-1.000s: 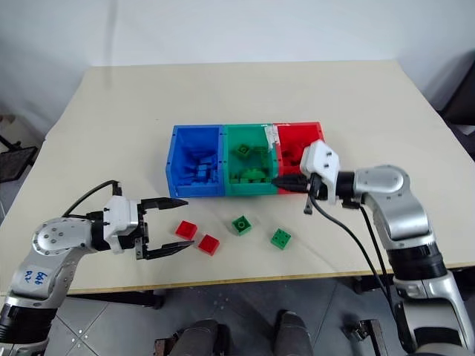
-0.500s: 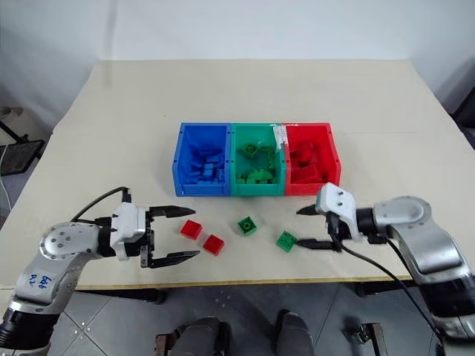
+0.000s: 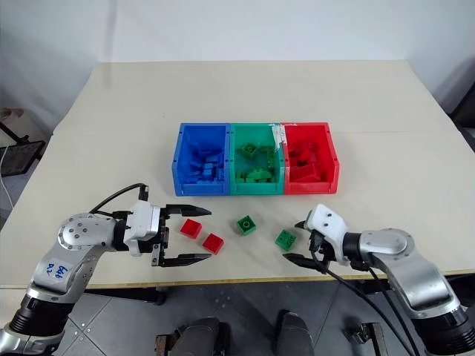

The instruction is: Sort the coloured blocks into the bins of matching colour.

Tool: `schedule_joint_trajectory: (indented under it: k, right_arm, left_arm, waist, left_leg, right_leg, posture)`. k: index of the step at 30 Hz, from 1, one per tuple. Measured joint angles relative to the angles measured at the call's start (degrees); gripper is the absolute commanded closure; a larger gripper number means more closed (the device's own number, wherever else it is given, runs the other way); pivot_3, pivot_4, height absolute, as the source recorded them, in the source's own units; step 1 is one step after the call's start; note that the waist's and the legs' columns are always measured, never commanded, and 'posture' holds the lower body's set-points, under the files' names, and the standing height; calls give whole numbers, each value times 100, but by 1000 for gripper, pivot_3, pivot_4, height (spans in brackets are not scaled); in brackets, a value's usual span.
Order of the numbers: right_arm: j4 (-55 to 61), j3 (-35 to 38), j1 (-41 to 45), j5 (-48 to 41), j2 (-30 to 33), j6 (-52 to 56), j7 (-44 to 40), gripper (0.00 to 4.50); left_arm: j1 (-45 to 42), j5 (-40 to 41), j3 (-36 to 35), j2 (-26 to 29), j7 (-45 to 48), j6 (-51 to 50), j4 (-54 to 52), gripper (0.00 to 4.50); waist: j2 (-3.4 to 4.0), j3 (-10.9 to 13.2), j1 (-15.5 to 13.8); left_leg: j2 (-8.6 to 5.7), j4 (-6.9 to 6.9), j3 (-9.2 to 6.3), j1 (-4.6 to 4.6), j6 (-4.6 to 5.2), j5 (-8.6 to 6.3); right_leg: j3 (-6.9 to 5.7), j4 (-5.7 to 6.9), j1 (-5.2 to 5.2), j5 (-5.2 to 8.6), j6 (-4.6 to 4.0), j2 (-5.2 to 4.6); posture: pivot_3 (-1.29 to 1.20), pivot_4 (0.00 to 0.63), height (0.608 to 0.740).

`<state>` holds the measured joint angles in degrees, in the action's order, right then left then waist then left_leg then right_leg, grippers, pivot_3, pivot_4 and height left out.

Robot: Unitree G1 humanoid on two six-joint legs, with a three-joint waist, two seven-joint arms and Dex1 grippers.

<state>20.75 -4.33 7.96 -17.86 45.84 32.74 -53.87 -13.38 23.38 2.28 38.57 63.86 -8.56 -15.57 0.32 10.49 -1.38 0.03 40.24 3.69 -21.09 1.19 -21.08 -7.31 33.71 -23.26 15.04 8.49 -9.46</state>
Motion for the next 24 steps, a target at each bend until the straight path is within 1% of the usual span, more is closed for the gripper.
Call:
schedule_joint_trajectory:
  k: [1,8,13,16,21,24]
  right_arm:
    - [0,-12,-3,2,-1,-18,2,634]
    - [-75,-70,67,-4,-101,-124,-73,3037]
    - [-302,-95,322,-7,-101,-395,-284,3081]
    - [-327,-48,573,-138,-224,-440,-315,3081]
    - [-605,244,1918,-544,-741,7,44,3081]
    - [-1289,176,2886,-361,-1108,-9,356,3081]
  left_arm:
    - [-13,0,0,0,2,0,19,0]
    - [-19,-15,0,7,-4,90,72,0]
    - [25,-75,-66,6,-164,207,77,0]
    - [237,-73,-372,18,-362,210,71,0]
    - [853,-2,-1118,110,-695,82,62,0]
    - [1016,3,-1409,142,-875,45,62,0]
  waist:
    - [0,0,2]
    - [0,0,4]
    - [0,0,4]
    - [0,0,11]
    - [0,1,134]
    - [1,0,149]
  left_leg:
    - [0,0,3,1,0,0]
    - [0,-1,3,0,0,0]
    - [0,0,2,1,0,0]
    - [2,-1,1,1,0,0]
    - [7,-1,-11,1,0,0]
    - [5,-4,-10,-2,0,0]
  right_leg:
    - [2,0,0,0,0,0]
    - [3,0,-1,0,0,0]
    - [3,0,-1,0,0,0]
    - [2,2,-2,0,0,0]
    - [13,9,-15,0,0,0]
    - [13,11,-21,0,0,0]
  posture:
    - [0,150,740]
    - [0,150,740]
    - [0,150,740]
    - [0,150,740]
    - [0,150,740]
    - [0,150,740]
